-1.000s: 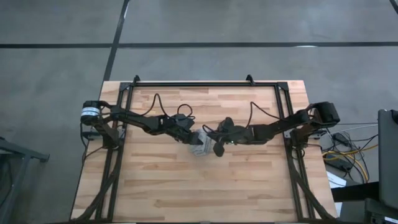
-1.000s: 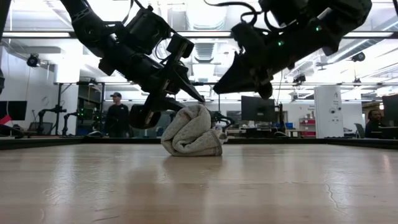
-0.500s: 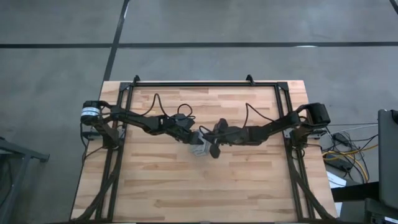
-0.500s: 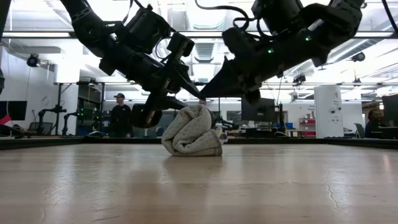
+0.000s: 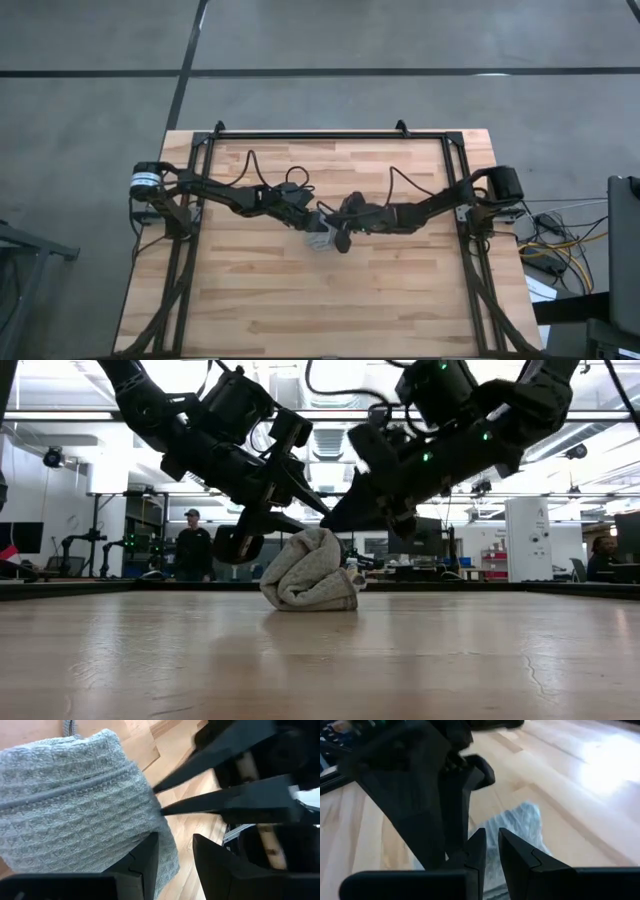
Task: Roll towel
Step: Roll the gray towel
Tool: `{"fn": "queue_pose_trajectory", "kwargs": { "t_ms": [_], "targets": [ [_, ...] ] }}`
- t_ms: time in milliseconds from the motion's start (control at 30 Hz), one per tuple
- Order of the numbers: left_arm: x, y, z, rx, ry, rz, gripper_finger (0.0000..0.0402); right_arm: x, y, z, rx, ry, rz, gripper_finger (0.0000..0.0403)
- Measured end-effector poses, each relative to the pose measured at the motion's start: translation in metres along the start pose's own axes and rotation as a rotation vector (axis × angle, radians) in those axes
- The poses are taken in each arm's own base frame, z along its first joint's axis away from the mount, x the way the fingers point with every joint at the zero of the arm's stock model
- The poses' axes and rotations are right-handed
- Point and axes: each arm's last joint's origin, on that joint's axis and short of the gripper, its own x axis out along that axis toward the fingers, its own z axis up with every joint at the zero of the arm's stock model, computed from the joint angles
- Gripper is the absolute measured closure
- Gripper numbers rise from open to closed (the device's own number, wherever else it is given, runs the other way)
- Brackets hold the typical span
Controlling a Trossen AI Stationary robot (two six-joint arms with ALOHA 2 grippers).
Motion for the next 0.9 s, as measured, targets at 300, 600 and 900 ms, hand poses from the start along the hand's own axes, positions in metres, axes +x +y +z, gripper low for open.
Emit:
{"fn": "queue_pose_trajectory", "kwargs": {
  "t_ms": [300,600,900],
  "targets": [
    [0.000,0.000,0.000,-0.002,0.005,0.001,0.0278,0.017,-0.003,-0.021,0.040,0.095,0.015,0.0353],
    [0.000,0.000,0.000,0.037,0.025,-0.008,0.0278,0.015,-0.008,-0.030,0.064,0.189,-0.037,0.0353],
    [-0.018,-0.018,0.004,0.182,-0.031,-0.067,0.0278,0.013,-0.009,-0.035,0.053,0.234,-0.060,0.0353]
  ]
}}
